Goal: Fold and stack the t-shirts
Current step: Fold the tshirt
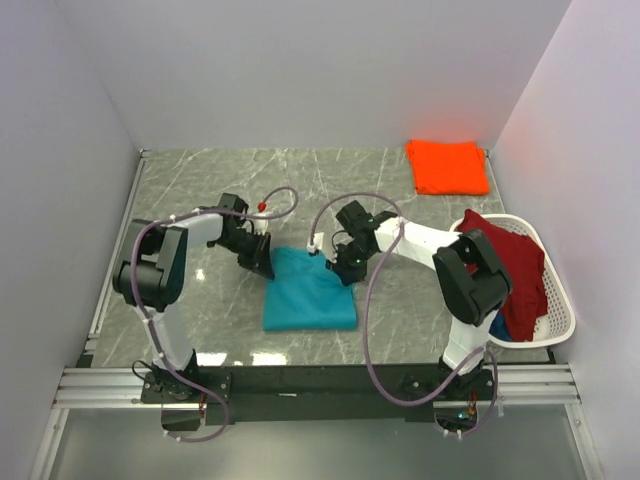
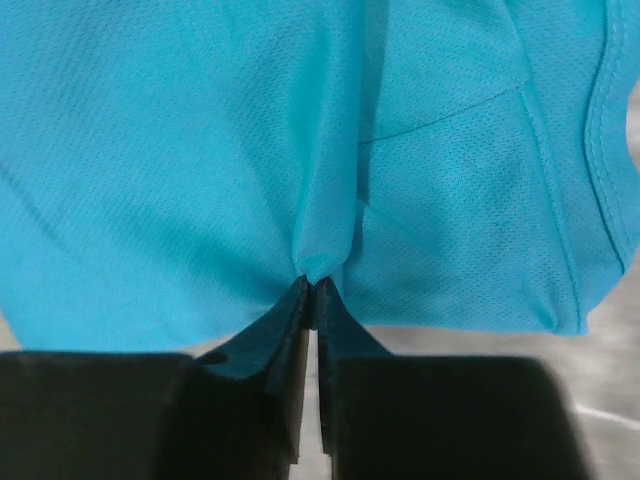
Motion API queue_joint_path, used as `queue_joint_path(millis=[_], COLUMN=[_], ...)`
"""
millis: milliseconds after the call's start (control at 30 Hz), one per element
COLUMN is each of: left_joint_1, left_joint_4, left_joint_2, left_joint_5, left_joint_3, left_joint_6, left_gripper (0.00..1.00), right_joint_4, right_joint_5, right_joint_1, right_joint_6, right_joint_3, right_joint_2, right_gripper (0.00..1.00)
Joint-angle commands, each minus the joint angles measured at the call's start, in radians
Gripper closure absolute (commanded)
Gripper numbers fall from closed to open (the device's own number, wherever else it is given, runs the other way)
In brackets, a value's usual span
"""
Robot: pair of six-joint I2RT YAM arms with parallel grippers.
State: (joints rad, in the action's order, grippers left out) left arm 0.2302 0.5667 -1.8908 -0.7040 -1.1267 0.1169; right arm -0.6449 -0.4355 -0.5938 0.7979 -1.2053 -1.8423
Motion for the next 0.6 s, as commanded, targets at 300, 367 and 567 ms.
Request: queue_joint_path(millis=[300,367,567], left_joint_1=[-0.042,-0.032,0.132], left_joint_4=[0.056,0.058,0.039], left_joint_2=[0.432,0.443,0.369], left_joint_5=[-0.227,-0.27,-0.132], left_joint_3=[0.097,0.09,0.042], left_joint_6=[0.4,0.515,0.673], left_gripper=[0.3,0.27,0.4], right_joint_4=[-0.283,-0.253,-0.101], right_joint_5=[-0.44,-0.488,-0.568], right_joint_1=[0.146,0.187,0.203], right_joint_6=[-0.208,-0.319,-0.63], right_joint_3=[-0.192,-0.22,-0.315], right_joint_2=[0.144,0.092,-0.122], right_gripper=[0.51,0.51,0.67])
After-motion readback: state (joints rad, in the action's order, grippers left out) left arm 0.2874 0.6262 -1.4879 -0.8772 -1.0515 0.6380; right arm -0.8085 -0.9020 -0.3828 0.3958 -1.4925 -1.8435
